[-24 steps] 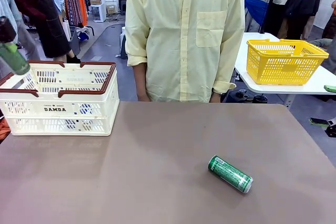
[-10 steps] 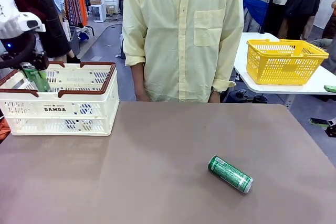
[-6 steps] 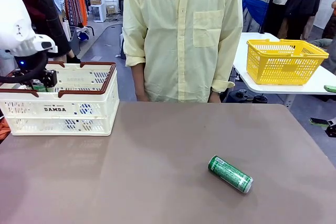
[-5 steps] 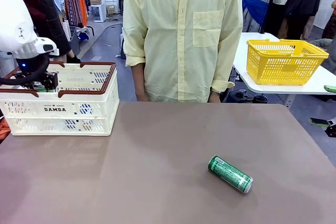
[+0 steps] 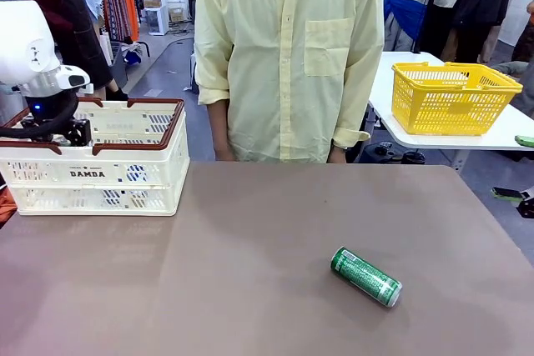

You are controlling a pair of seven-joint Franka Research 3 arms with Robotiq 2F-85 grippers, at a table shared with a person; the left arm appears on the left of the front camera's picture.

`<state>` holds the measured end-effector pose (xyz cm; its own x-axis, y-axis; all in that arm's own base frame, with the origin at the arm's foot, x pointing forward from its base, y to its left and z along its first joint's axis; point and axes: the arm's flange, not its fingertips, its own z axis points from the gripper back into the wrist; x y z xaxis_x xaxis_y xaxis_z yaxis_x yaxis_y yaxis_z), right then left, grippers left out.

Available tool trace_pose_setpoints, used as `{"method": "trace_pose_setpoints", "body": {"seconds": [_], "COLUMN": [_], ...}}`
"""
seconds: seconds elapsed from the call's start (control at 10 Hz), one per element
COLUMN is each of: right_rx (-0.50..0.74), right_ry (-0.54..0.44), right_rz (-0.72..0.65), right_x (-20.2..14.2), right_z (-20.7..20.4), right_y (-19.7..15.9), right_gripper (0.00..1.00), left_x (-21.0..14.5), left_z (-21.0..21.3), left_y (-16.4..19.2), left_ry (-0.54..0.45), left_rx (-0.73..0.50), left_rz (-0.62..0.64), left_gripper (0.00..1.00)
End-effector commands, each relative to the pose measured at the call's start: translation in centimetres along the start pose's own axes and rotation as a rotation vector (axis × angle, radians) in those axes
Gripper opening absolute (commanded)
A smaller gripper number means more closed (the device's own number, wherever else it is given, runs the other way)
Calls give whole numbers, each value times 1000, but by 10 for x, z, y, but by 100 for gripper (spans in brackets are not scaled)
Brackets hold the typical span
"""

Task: Place the drinks into the Shopping basket.
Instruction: Pick up one drink and place it into the Shopping basket.

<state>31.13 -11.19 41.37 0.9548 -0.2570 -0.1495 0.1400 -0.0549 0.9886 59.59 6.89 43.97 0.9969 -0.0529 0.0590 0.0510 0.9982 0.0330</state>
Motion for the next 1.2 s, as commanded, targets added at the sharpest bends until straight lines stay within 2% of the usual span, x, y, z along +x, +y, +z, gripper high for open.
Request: {"method": "trace_pose_setpoints", "body": {"seconds": [0.0,0.2,0.4,0.5,0.6,0.7,0.8,0.9,1.1], "right_rx": [18,18,18,18,18,18,18,18,18], "right_ry": [-1,-1,-1,-1,-1,-1,-1,-1,-1], "right_rz": [-4,-4,-4,-4,-4,-4,-4,-4,-4], "right_x": [0,0,0,0,0,0,0,0,0], "right_z": [0,0,0,0,0,0,0,0,0], "right_y": [5,5,5,5,5,5,5,5,5], "right_gripper": [100,100,100,100,100,100,100,100,100], "left_x": [-2,-13,-42,-62,-85,-111,-138,-163,-210], "left_z": [16,40,95,128,158,178,189,188,174], "left_y": [6,16,28,37,45,51,58,66,87], "left_ry": [-24,-101,-222,-230,-248,-292,-311,-303,-219], "left_rx": [-31,-50,-156,-250,-371,-472,-607,-730,-955], "left_rz": [3,21,10,53,31,92,248,348,412], "left_gripper": [100,100,100,100,100,100,100,100,100]}}
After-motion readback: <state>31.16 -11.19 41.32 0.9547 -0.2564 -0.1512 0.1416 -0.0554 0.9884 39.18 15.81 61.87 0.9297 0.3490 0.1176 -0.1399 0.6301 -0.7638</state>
